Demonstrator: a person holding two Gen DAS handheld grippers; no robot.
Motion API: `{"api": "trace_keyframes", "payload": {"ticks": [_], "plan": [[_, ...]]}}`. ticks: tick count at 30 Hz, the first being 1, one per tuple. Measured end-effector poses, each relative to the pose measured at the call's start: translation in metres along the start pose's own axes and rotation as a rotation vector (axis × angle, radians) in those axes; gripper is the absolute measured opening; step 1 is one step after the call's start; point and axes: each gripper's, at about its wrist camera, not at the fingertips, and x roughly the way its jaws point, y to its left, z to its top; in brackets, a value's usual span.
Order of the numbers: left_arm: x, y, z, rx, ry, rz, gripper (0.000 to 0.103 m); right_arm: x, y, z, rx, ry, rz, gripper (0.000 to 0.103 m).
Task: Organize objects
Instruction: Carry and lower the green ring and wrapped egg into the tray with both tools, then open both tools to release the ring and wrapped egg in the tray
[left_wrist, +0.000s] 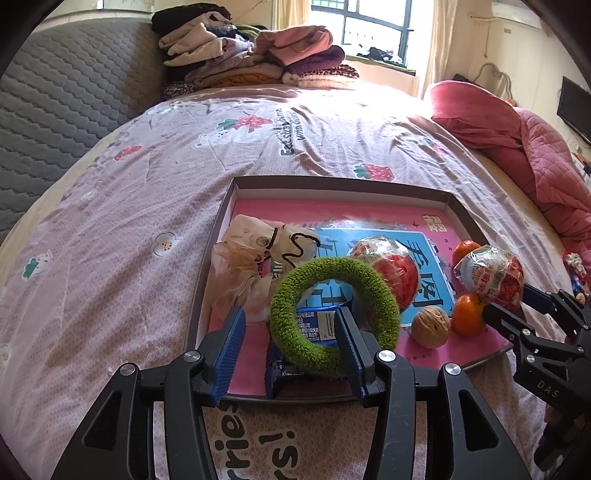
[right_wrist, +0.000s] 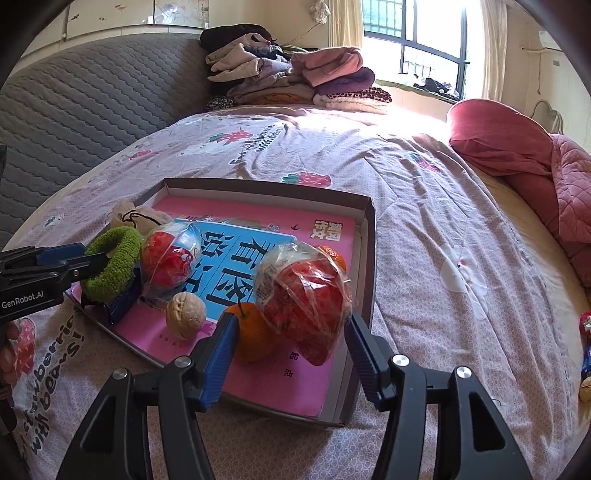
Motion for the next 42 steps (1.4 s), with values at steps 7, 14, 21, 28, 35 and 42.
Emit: {"api": "trace_keyframes", "payload": {"ticks": [7,14,21,28,35,42], "plan": [[-0.01,-0.002,0.0,0.004,-0.013,-0.009,0.051,-0.003,-0.003,-0.001,0.011,0.0,-0.012,0.059],[-0.021,-0.004,0.003,0.01,-0.032,-0.013,0.052,-0.013,-0.002,0.001,-0.008,-0.032,-0.04,0.059],[-0.034,-0.008,0.003,0.018,-0.052,-0.02,0.052,-0.025,0.002,0.005,-0.015,-0.062,-0.034,0.059],[-0.046,-0.014,0.004,0.027,-0.068,-0.024,0.061,-0.045,0.012,0.01,-0.019,-0.108,-0.006,0.059],[-0.059,-0.015,0.005,0.033,-0.087,-0.022,0.063,-0.063,0.02,0.012,-0.023,-0.153,0.009,0.059],[-0.068,-0.015,0.005,0.027,-0.099,-0.02,0.069,-0.077,0.023,0.015,-0.016,-0.188,0.022,0.059]]}}
